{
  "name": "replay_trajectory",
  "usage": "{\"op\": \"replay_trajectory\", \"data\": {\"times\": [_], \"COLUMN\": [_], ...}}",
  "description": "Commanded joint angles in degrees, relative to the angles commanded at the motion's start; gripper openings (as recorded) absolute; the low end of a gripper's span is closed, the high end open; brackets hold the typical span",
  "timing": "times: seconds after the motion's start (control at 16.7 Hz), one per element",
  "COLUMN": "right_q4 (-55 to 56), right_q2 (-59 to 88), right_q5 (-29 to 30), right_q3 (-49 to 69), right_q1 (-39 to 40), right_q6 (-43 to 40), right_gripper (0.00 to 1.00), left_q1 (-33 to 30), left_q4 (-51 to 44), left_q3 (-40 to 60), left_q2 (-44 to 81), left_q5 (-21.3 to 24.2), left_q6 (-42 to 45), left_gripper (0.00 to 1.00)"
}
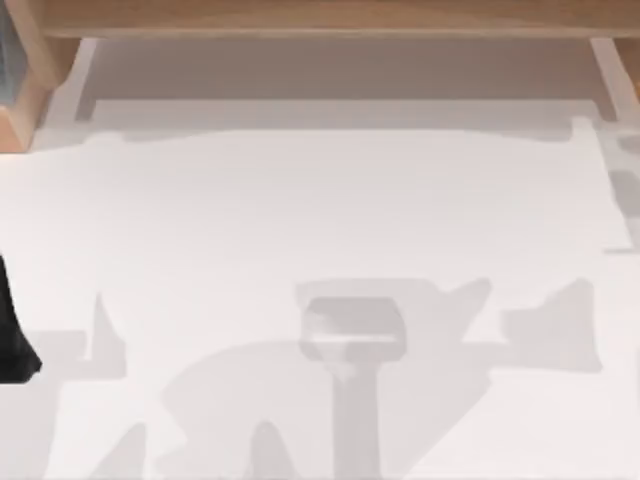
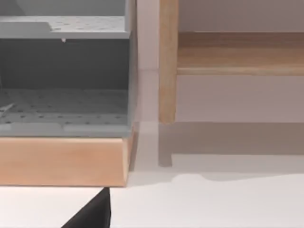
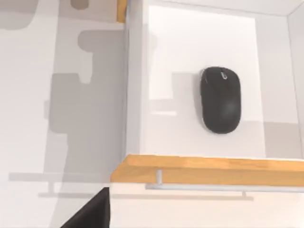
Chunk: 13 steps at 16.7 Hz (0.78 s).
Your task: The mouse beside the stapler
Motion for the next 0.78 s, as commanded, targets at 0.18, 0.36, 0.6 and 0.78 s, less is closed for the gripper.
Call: {"op": "replay_trajectory", "data": {"times": [0.18,0.36,0.6,0.78], "right_q4": [-9.27,-17.05,-24.55,-27.78], "right_q2": [19.60,36.87,54.90,63.77], "right_q5": [-0.47,-1.21,-2.01,-2.30], "right_q3": [18.01,33.74,50.26,58.49], "right_q1": [-3.15,-5.96,-8.38,-8.62], "right_q6": [-2.06,-3.57,-5.13,-6.08], "right_gripper": [1.00,1.00,1.00,1.00], "left_q1": [0.00,0.00,0.00,0.00], "left_q4": [0.00,0.00,0.00,0.00], "left_q3": [0.00,0.00,0.00,0.00], "left_q2": [0.00,0.00,0.00,0.00], "left_q5": [0.00,0.00,0.00,0.00], "left_q6": [0.00,0.00,0.00,0.00], "left_gripper": [1.00,1.00,1.00,1.00]}}
